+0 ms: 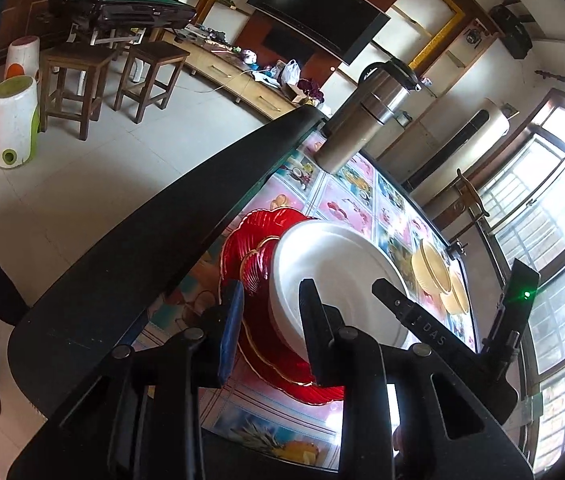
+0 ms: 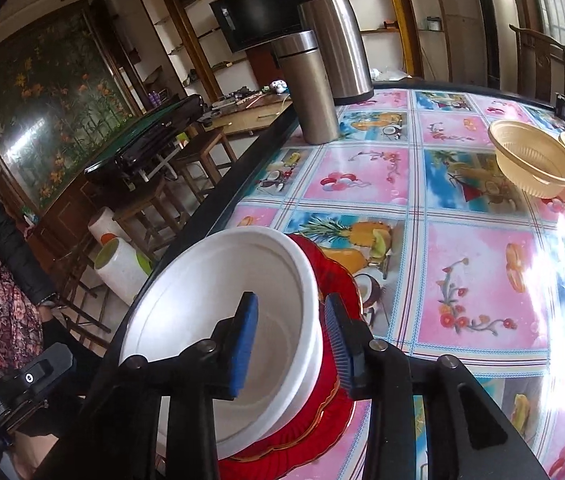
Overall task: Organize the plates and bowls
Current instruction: 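Lower the white bowl with both grippers into the white bowl on the red plates, then open both grippers and withdraw from the stacked bowls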
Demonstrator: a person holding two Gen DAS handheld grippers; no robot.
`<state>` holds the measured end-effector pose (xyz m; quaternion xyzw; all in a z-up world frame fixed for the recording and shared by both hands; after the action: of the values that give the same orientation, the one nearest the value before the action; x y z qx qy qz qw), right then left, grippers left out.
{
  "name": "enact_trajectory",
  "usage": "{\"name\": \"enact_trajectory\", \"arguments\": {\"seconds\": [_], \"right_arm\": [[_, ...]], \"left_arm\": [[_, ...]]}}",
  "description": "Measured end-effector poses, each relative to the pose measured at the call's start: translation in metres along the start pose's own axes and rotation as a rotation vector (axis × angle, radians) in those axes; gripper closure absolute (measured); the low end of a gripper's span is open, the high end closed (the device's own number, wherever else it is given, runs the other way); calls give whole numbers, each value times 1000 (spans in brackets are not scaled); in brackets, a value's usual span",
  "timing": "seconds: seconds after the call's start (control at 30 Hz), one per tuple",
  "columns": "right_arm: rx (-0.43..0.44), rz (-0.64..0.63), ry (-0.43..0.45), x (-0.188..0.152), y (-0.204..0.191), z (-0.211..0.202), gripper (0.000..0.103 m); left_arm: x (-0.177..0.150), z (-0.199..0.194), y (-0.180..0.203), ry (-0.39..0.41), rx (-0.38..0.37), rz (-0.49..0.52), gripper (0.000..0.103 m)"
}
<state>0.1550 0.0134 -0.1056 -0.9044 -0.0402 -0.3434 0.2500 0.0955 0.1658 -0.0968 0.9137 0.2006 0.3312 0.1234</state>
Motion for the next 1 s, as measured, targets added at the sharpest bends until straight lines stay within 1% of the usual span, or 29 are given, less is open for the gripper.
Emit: {"name": "enact_trajectory", "arguments": {"seconds": [0.13,0.2,0.27,0.33,0.37,0.43,0.5,0.63,0.77,0.93,1.0], "right_arm": [[11,38,36,3,10,-11,66],[14,55,82,8,16,-22,66],[1,62,121,12,23,-31,65],[-35,74,152,15,32,-37,63],[-40,83,149,15,36,-36,63],[-13,111,123,13,41,-31,63],[-3,126,119,11,43,-28,63],[-5,93,91,7,35,-20,63],[0,85,81,5,34,-17,63],[6,92,147,12,47,-38,63],[-12,98,177,16,61,-51,63]], "left_arm": [[-2,-2,2,-2,4,6,77],[-2,-2,3,-2,7,5,77],[-2,-3,5,2,6,5,77],[-2,-5,9,7,2,11,77],[-2,-6,12,9,0,16,77],[-3,-7,16,9,-4,25,77],[-5,-8,20,7,-7,33,77],[-8,-7,28,-2,-6,49,77],[-14,-6,37,-15,-6,71,77],[-17,-9,49,-13,-9,92,77],[-19,-11,59,-10,-18,109,77]]}}
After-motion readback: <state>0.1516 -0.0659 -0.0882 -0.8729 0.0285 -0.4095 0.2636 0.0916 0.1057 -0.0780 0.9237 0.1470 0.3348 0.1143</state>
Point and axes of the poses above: each gripper's, at about its wrist camera, not at the fingertips, and z roughly the way its jaws point, y to its right, x to its top, the point moved 10 cm from there along z, roughly the way its jaws point, and after that the axes turned 13 degrees about x, right-handed, at the moved point
